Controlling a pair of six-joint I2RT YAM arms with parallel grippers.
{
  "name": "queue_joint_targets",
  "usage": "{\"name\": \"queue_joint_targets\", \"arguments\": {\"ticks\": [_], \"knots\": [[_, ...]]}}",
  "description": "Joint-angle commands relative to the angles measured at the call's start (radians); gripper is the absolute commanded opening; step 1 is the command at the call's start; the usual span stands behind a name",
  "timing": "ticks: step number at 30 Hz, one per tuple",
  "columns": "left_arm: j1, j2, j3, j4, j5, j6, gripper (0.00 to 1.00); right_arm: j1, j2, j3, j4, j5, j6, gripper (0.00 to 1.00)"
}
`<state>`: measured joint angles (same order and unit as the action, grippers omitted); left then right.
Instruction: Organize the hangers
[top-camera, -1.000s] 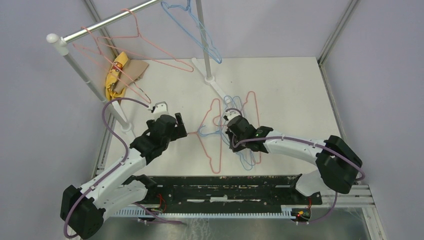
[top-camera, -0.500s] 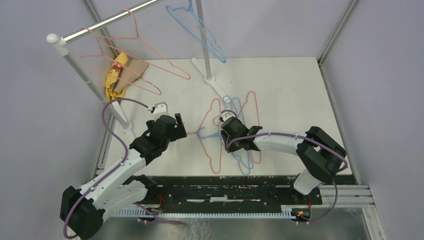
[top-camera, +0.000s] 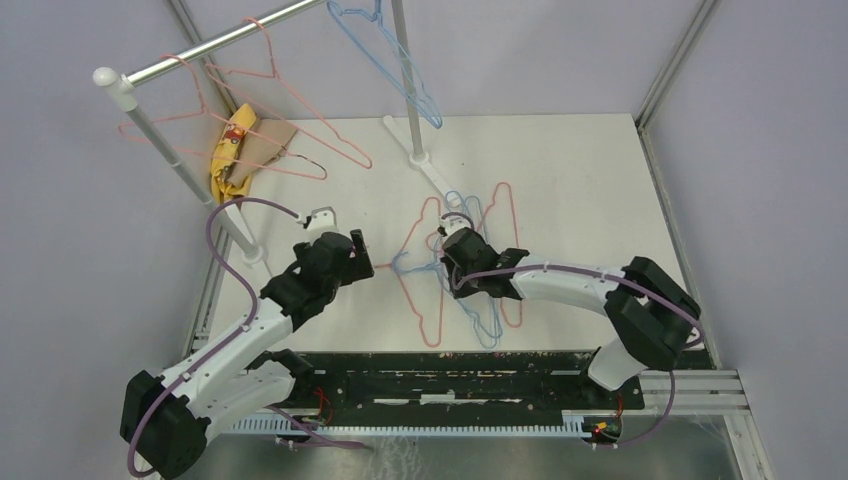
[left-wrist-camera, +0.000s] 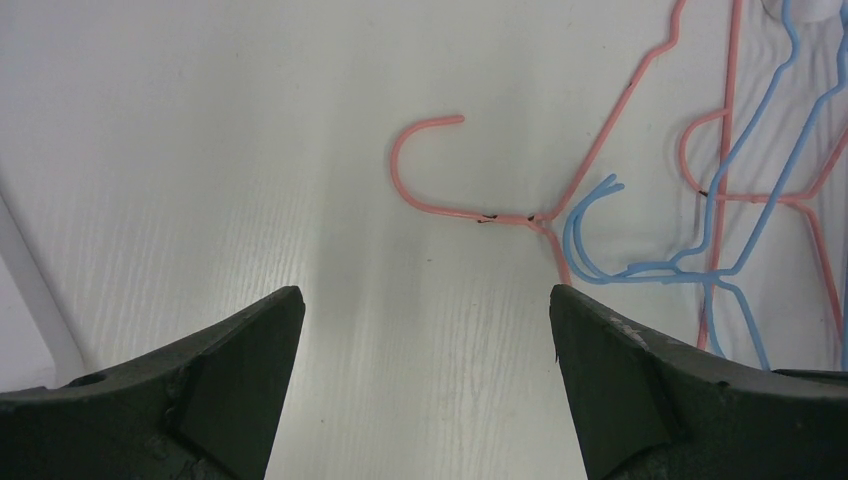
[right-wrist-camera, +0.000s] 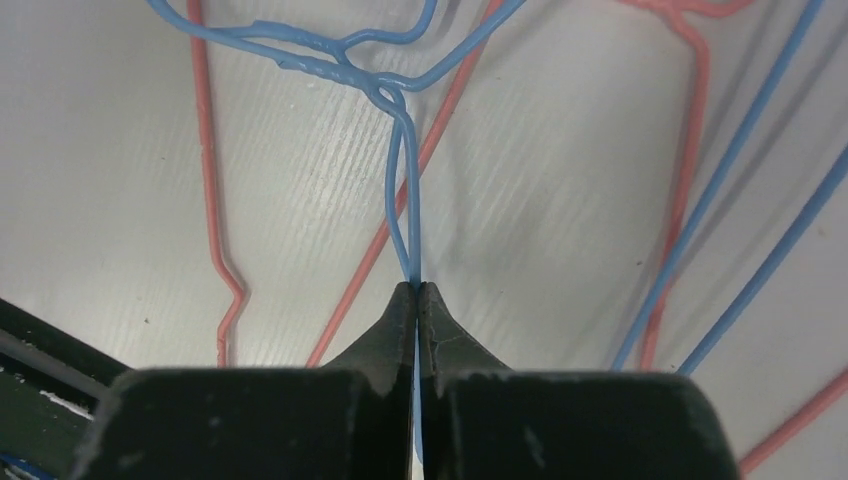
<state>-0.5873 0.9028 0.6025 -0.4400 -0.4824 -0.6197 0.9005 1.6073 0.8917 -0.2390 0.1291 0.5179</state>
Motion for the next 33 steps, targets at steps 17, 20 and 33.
{"name": "queue_joint_targets", "arguments": {"ticks": [17,20,33], "knots": [[-0.008,-0.068,-0.048,0.017,0.032,-0.034,0.97,-0.117,-0.545,0.01,-0.187,-0.059,-0.051,0.01],[-0.008,-0.06,-0.05,0.022,0.037,-0.037,0.97,-0.117,-0.492,0.026,-0.217,-0.06,-0.102,0.05],[-0.009,-0.029,-0.044,0.03,0.04,-0.035,0.97,-0.115,-0.145,-0.036,0.07,-0.227,-0.063,0.58]]}}
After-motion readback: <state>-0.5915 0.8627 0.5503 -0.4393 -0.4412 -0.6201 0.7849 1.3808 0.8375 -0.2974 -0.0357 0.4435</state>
